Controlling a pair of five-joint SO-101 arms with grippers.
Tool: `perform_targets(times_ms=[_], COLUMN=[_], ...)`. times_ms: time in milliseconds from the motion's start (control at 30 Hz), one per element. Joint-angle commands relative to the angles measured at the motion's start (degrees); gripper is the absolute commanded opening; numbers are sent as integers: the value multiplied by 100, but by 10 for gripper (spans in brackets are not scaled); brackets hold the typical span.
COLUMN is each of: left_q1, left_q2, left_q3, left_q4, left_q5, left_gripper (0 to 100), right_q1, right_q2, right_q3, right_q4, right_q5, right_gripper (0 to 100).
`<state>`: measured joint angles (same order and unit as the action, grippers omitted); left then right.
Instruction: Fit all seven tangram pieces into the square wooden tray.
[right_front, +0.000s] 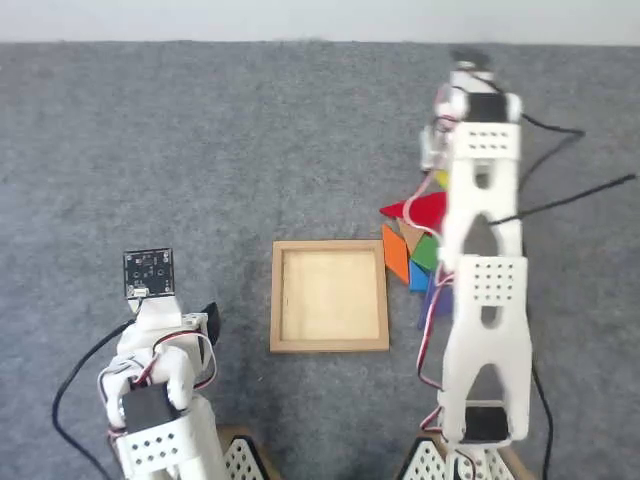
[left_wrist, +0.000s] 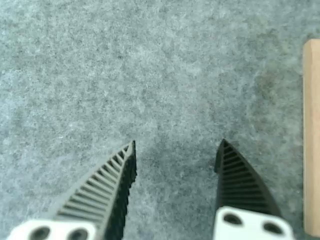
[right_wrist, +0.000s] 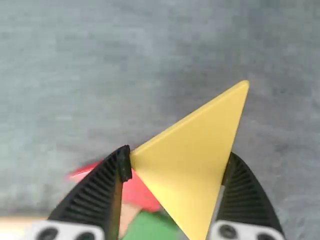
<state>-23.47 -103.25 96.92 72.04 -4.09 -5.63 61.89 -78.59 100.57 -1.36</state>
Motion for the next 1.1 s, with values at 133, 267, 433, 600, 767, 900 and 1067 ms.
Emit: perform_targets(times_ms=[133, 267, 433, 600, 767, 900, 1067], left_q1=[-26, -26, -26, -26, -26, -26, -26], left_q2=[-88, -88, -88, -88, -88, -88, -88], left_q3=[-48, -48, -48, -48, -48, -48, -48], left_q4=[26, 26, 26, 26, 26, 26, 26], left_q5=[53, 53, 53, 53, 53, 53, 53], left_gripper=[245, 245, 245, 245, 245, 245, 245], right_q1=[-1209, -1771, -2255, -3029, -3389, -3609, -3574], right_q2=[-3073, -4207, -5015, -5121, -5121, -5121, -5112], right_q3=[3279, 4607, 6040, 7402, 8185, 8440, 8563], right_q4=[224, 215, -585, -1771, -2659, -2774, -3108], right_q5=[1081, 2444, 3182, 3965, 5213, 5415, 5459], right_gripper=[141, 140, 140, 139, 85, 94, 125])
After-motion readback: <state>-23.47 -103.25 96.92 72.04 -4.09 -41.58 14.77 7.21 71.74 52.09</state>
